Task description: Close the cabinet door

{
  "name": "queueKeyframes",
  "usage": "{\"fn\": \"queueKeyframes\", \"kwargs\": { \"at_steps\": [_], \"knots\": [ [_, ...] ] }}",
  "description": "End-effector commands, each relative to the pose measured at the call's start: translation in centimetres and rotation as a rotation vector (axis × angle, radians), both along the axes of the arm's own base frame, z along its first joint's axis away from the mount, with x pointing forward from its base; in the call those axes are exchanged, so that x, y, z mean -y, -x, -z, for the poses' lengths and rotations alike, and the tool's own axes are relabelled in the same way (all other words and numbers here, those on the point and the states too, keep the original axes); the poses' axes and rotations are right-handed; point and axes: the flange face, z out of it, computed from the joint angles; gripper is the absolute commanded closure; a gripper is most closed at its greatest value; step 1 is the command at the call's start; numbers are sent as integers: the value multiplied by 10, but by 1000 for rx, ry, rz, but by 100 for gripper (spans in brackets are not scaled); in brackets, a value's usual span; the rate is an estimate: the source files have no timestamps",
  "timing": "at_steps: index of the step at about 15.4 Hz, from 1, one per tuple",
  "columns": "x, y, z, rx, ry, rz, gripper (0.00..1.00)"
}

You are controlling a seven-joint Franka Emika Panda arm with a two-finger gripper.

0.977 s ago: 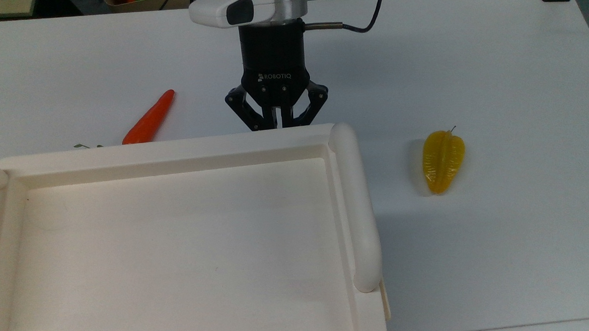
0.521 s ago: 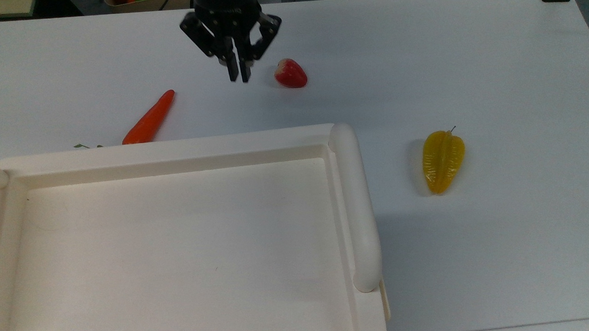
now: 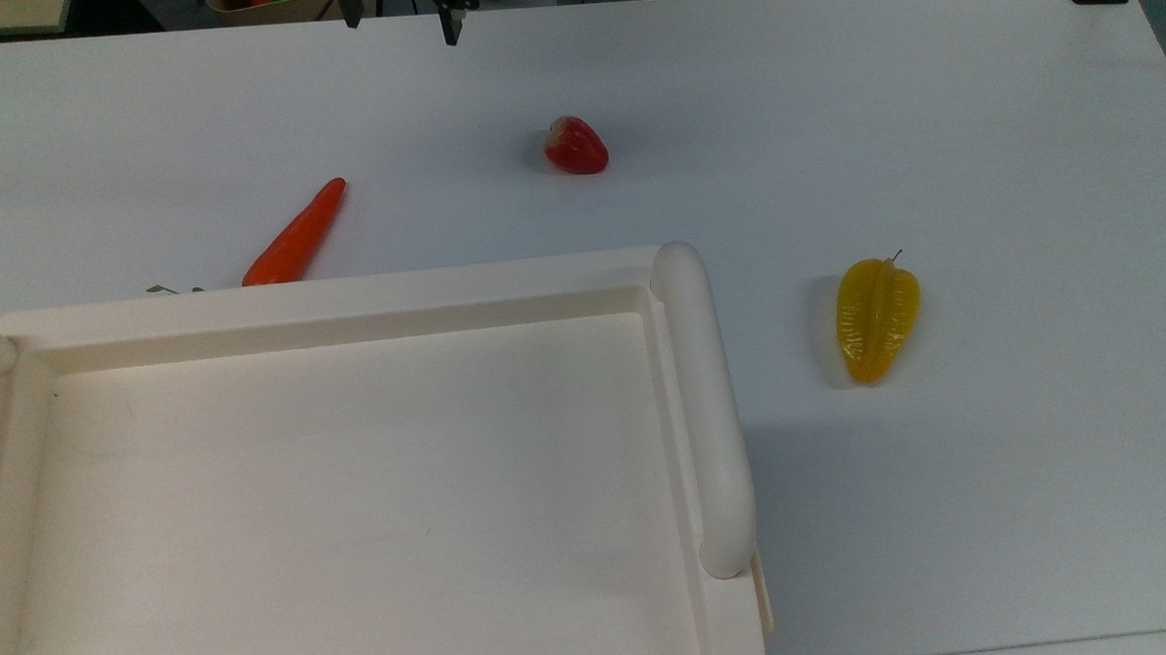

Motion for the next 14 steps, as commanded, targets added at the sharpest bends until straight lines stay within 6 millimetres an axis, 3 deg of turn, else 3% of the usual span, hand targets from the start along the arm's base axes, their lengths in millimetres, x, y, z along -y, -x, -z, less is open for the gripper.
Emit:
{"fn": "queueKeyframes", "kwargs": {
  "at_steps": [1,6,9,14],
  "knots": [
    [2,13,24,-58,15,-48,4],
    [12,17,13,-39,10,-40,0],
    [34,19,6,-27,5,-27,0],
    [51,23,-5,-9,3,4,0]
  ]
}}
